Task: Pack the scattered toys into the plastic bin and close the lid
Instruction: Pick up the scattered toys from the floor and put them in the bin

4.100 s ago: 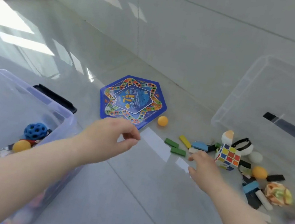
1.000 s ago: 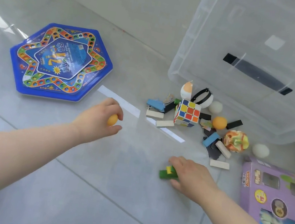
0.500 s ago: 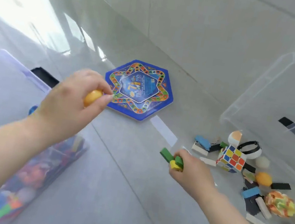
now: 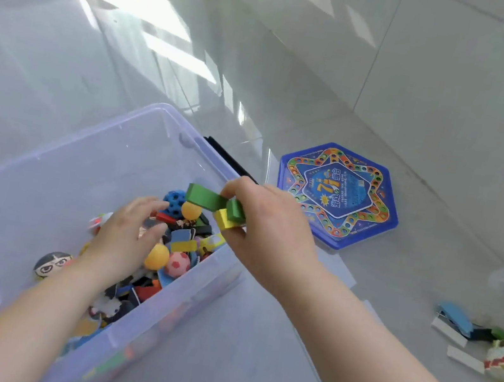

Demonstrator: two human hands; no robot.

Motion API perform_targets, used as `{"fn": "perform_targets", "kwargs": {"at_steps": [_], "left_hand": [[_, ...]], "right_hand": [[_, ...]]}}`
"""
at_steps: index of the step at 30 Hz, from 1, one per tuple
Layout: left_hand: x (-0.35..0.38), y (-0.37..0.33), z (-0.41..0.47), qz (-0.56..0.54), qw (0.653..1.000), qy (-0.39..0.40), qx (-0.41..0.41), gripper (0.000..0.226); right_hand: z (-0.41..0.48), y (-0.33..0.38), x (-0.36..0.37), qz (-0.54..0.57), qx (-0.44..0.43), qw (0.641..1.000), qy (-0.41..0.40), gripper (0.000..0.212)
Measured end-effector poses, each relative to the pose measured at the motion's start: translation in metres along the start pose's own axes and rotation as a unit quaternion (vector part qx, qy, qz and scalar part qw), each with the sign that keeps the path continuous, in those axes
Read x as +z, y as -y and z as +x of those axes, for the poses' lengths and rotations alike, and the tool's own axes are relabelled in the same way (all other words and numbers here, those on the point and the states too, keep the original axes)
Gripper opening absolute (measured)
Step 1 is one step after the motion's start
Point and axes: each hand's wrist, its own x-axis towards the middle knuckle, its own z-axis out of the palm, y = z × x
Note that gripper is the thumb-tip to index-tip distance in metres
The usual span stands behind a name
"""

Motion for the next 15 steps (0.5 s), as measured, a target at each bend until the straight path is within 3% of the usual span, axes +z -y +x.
{"fn": "perform_targets", "kwargs": {"at_steps": [3,5,7,10,13,15], "left_hand": [[-0.011,-0.002,0.001,-0.101,0.991,-0.064,-0.052,0.034],[-0.015,-0.003,-0.003,-0.174,0.981,-0.077,-0.037,0.027],[-0.016,-0.008,-0.008,-0.235,0.971,-0.036,0.008,0.024],[-0.010,-0.022,-0.013,-0.223,0.970,0.052,0.076,0.054],[0.001,-0.045,-0.021,-0.175,0.971,0.107,0.126,0.037],[0.010,-0.058,-0.028,-0.152,0.966,0.140,0.157,0.039]], "right_hand": [[0.008,0.001,0.022,-0.036,0.007,0.993,0.114,0.044],[0.005,0.001,0.028,-0.034,0.000,0.989,0.146,0.054],[0.000,-0.003,0.025,-0.014,0.010,0.989,0.149,0.048],[-0.016,-0.016,0.018,-0.063,-0.027,0.990,0.126,0.030],[-0.032,-0.031,0.019,-0.101,-0.063,0.990,0.074,0.036],[-0.043,-0.040,0.013,-0.113,-0.065,0.990,0.060,0.036]]}}
